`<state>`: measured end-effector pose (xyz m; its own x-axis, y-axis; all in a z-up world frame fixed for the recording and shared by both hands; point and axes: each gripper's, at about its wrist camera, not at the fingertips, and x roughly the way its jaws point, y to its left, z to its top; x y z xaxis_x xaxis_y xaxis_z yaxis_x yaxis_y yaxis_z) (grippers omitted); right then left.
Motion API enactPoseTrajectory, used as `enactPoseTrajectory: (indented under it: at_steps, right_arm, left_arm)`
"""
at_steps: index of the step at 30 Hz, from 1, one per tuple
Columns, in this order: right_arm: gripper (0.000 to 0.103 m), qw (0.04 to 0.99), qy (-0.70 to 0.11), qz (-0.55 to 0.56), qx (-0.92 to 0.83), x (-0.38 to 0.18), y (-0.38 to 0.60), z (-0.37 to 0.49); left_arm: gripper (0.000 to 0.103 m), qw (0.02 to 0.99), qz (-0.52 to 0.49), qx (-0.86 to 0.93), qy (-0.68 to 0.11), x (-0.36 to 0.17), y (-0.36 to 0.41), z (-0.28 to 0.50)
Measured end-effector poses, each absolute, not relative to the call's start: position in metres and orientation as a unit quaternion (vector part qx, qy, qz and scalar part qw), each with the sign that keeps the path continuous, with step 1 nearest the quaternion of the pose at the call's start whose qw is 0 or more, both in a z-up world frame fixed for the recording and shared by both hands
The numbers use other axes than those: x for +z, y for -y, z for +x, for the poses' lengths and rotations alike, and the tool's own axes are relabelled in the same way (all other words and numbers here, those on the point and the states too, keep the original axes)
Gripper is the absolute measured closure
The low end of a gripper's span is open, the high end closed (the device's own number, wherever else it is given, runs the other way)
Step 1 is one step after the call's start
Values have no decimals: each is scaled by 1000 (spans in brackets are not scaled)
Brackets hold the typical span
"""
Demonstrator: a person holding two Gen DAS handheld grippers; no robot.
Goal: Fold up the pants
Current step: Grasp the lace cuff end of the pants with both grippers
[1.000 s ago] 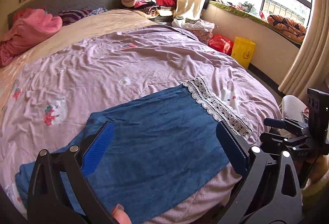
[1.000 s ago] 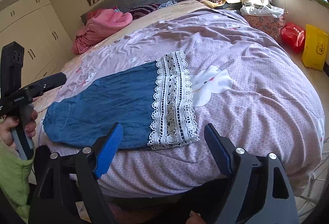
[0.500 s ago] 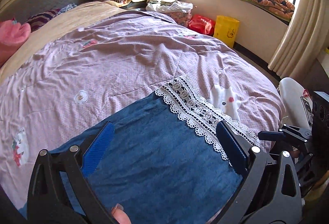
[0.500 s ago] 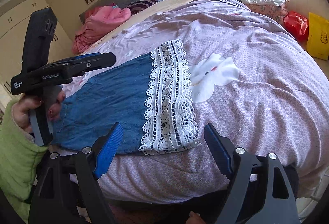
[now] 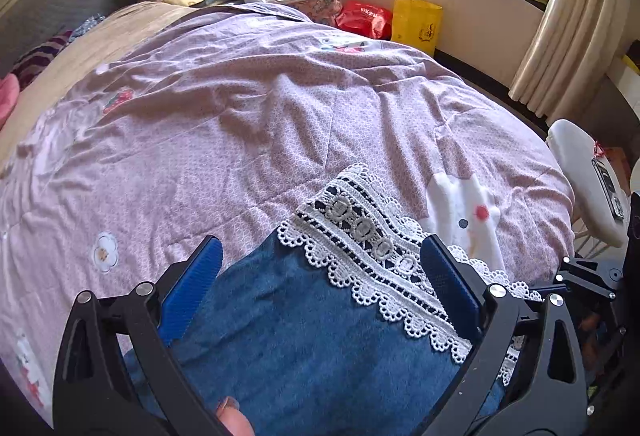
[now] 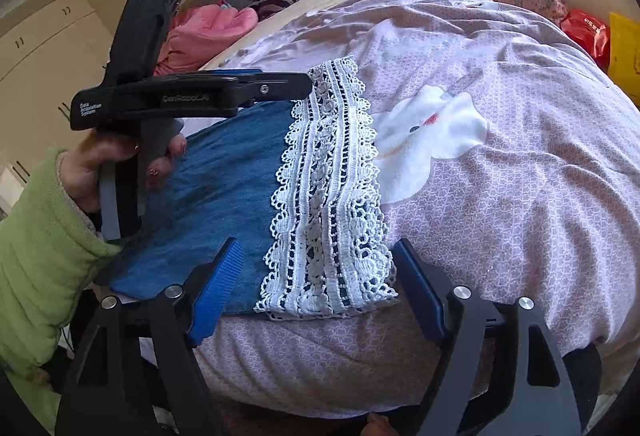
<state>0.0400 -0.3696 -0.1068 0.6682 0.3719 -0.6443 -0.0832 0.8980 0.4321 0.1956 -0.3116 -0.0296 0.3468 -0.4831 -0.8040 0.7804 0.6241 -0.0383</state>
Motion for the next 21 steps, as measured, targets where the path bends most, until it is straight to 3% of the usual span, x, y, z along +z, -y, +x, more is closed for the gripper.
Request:
enactPoseTrajectory:
  at_steps: [3,8,17,21]
  right_arm:
    - [36,896,-381,186,134,-105,368,41]
    - [44,893,-377,200,143,-107,371,46]
    - [56,884,-383,220,156,-117,371,58]
    - [72,879,-380,238,162,-119,372,60]
  left_arm:
    - [17,789,183,-402,-426,-39,320,205]
    - [43,765,179,-431,-444,-48,330,216]
    - [46,732,173,-465,-467,-65,342,226]
    - [53,734,166,-463,-469,-65,345,227]
